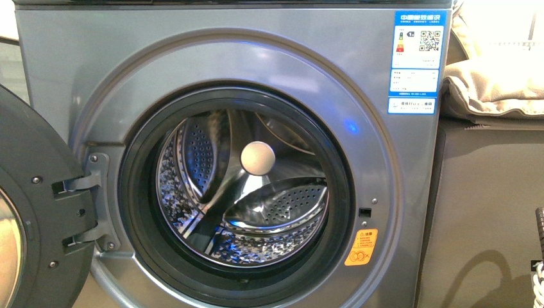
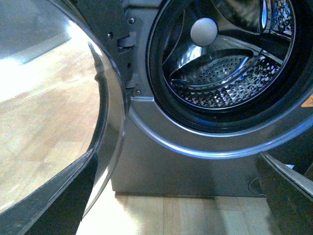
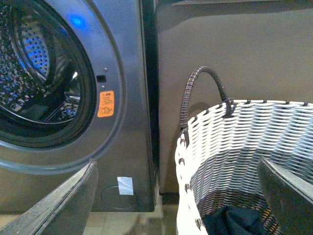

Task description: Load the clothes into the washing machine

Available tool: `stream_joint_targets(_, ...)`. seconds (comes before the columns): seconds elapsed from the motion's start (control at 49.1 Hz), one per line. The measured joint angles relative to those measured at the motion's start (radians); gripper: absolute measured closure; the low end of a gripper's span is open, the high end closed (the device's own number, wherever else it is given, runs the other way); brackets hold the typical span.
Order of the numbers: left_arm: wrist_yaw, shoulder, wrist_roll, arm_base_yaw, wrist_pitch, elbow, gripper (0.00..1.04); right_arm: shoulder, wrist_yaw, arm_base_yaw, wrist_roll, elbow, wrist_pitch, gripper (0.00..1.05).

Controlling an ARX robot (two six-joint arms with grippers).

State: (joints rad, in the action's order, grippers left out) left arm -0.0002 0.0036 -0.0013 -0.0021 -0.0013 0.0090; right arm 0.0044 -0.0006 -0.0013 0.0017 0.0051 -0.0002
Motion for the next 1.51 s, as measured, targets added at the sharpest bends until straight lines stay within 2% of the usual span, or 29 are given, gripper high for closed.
stream_joint_targets(0.774, 0.0, 0.0, 0.0, 0.0, 0.0, 0.0, 0.06, 0.0, 0.0, 0.0, 0.0, 0.0, 0.0, 0.08)
stream_joint_targets(0.835, 0.0, 0.0, 0.0, 0.0, 0.0, 0.0, 0.06, 0.007, 0.028, 0.004, 0.015, -0.003, 0.042, 0.08)
stream_joint_targets(0.875, 0.0, 0.0, 0.0, 0.0, 0.0, 0.0, 0.06, 0.04, 0.053, -0.004, 0.033, -0.012, 0.14, 0.08)
stream_joint_targets(0.977, 0.0, 0.0, 0.0, 0.0, 0.0, 0.0, 0.06, 0.298, -0.015, -0.132, 0.116, -0.003, 0.615, 0.08)
stream_joint_targets(1.038, 0.0, 0.0, 0.0, 0.0, 0.0, 0.0, 0.06, 0.535, -0.108, -0.273, 0.193, 0.006, 0.912, 0.08)
stream_joint_targets(1.12, 0.0, 0.0, 0.0, 0.0, 0.0, 0.0, 0.06, 0.705, -0.18, -0.371, 0.251, 0.057, 1.043, 0.08)
stream_joint_targets(1.283, 0.0, 0.0, 0.0, 0.0, 0.0, 0.0, 0.06, 0.995, -0.281, -0.527, 0.332, 0.241, 1.091, 0.08)
stream_joint_targets(1.364, 0.0, 0.0, 0.0, 0.0, 0.0, 0.0, 0.06, 1.139, -0.319, -0.592, 0.362, 0.346, 0.994, 0.08)
stream_joint_targets(1.507, 0.0, 0.0, 0.0, 0.0, 0.0, 0.0, 0.06, 1.322, -0.368, -0.628, 0.346, 0.471, 0.789, 0.08)
